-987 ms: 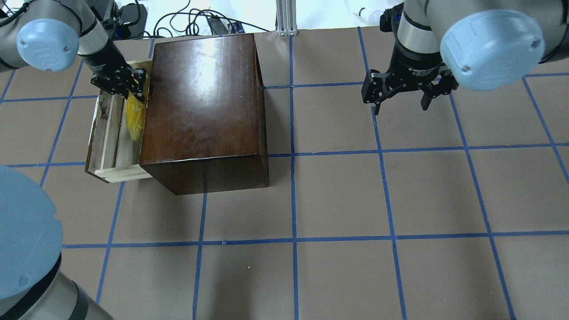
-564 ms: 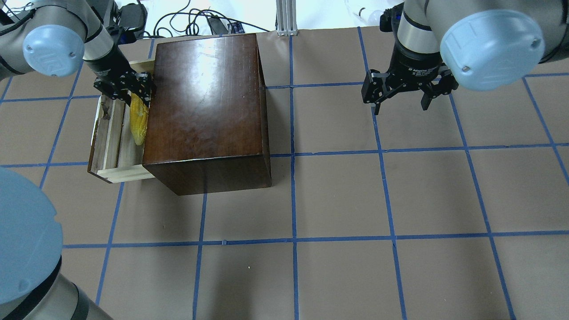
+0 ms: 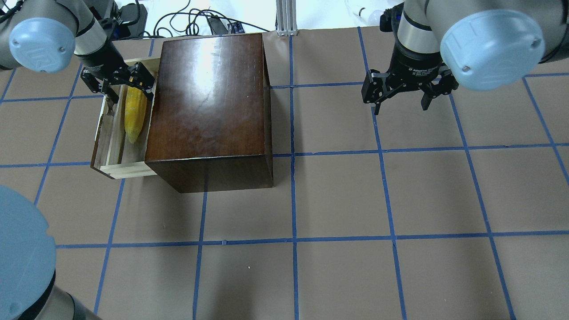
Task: Open drawer and put corn inside
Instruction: 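Lower the corn into the drawer and open the left gripper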
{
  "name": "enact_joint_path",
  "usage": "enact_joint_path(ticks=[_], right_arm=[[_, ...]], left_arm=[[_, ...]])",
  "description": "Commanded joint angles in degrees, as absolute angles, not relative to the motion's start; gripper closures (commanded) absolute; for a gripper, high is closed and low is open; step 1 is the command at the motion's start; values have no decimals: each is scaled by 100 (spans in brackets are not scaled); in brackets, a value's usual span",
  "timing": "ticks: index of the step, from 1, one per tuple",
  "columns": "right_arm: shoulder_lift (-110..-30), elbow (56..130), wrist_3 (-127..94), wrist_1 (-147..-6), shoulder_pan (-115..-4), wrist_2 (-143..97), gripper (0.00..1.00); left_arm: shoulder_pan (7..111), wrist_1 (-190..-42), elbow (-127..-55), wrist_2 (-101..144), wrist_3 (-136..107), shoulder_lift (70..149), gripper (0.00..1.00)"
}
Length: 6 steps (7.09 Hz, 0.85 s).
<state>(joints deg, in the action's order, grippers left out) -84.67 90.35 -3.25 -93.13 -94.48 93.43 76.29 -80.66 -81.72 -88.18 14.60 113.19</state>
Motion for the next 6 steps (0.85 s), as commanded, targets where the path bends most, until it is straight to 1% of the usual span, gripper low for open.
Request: enact_joint_path(ticks=[1,5,6], right_arm=[[-8464,9035,-325,-9308,-9448,9343,0],[-8473,9035,-325,-9308,-9448,9343,0],[-8473,9035,-325,-9308,-9448,9334,0]], left_arm=[[7629,-8156,-8165,-8850,1459,11058,0],[7664,-8822,-8148,-8781,960,10347,0],[7873,-8842,-8130,-8763,958,10249,0]])
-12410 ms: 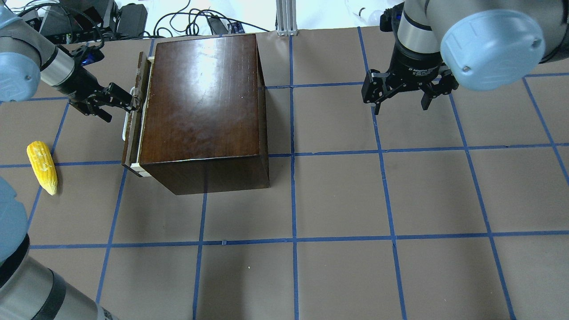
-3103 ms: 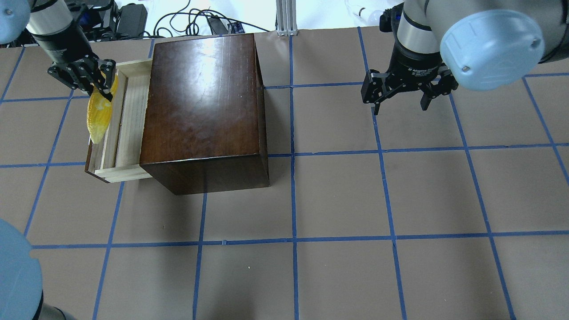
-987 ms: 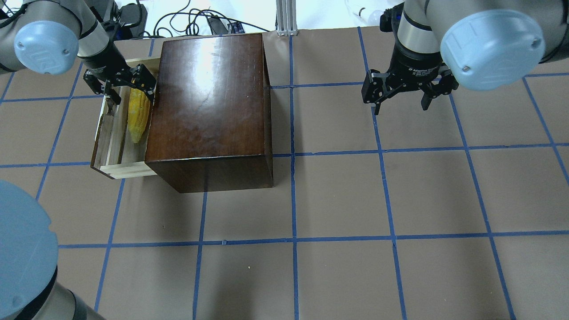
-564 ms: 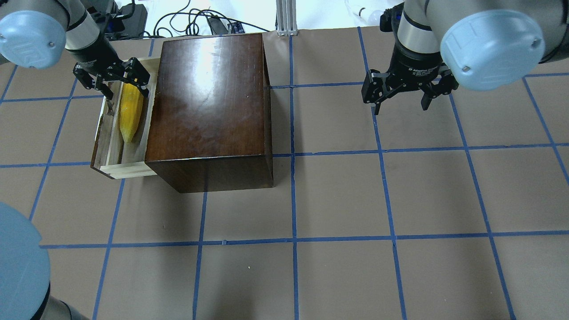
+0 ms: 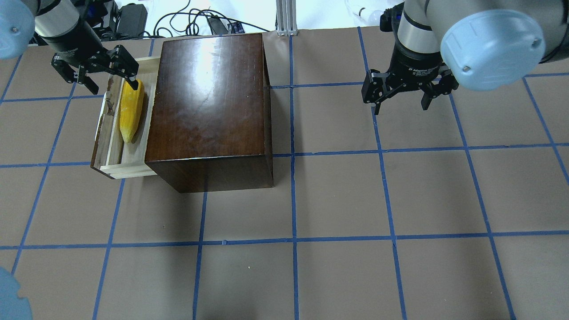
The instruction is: Open drawer and put corn inside
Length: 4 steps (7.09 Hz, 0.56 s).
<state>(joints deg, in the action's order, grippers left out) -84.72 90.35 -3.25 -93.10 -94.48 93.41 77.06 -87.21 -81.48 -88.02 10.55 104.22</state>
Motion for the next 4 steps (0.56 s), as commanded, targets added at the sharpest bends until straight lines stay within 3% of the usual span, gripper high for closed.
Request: enact_joint_path(ticks=[1,4], right_arm=[[-8473,9035,-325,-9316,-9448,9343,0],[-8464,9035,-325,-9308,-9448,9325,0]], left_arm=[[8188,-8859,-8139,-8841,941,10144,0],[8708,-9026,-8383,-8816,747,9941,0]])
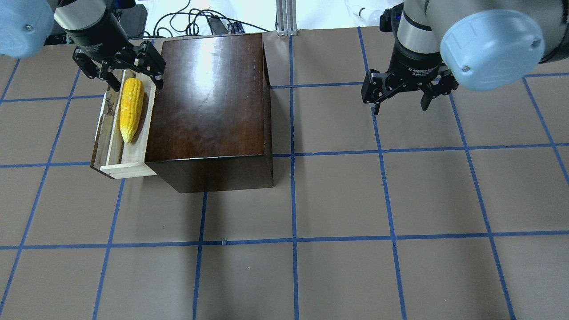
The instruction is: Open drawer and put corn inside
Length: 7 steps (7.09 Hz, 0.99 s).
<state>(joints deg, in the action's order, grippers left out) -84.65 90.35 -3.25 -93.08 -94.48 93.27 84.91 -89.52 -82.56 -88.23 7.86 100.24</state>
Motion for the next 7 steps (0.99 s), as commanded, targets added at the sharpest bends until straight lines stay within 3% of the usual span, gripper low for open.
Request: enact_joint_path(ticks=[1,7], right_arm=[[-8464,9035,-325,-9308,-9448,9325,0],[-8473,9035,-325,-9316,-9448,9334,0]], left_arm=[[8814,-9035,-8550,-8842,503,9801,0],[8851,-8965,-9149,-9185,343,9220,0]])
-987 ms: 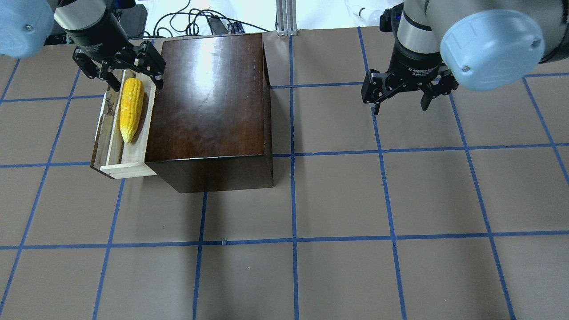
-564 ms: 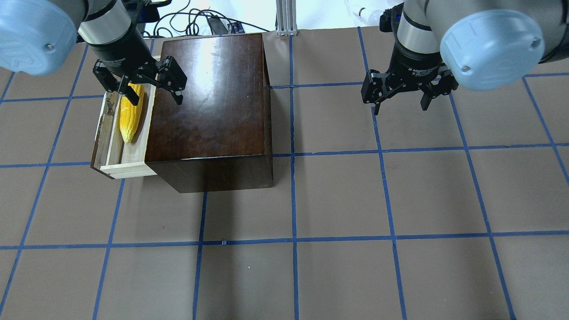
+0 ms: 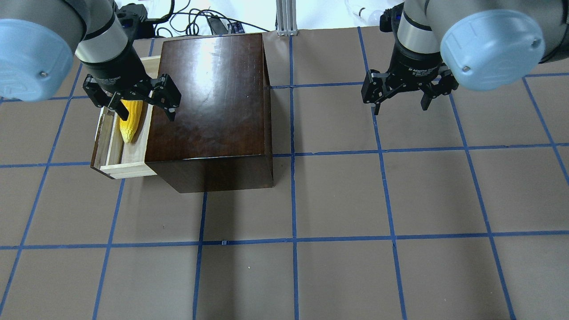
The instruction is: Open drawer and put corn inside
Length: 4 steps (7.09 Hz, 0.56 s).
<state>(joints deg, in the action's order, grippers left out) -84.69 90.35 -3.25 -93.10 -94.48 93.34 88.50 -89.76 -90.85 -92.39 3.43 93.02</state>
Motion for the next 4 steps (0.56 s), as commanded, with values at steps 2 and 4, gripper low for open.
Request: enact_joint_path(ticks=[2,4], right_arm=[[-8464,9035,-325,-9316,-9448,9343,0],[-8464,9035,-325,-9308,-9448,9343,0]], left_arm=[[8842,-8965,-9167,-9167,343,9158,0],[8842,-8965,-9167,-8992,351,9115,0]])
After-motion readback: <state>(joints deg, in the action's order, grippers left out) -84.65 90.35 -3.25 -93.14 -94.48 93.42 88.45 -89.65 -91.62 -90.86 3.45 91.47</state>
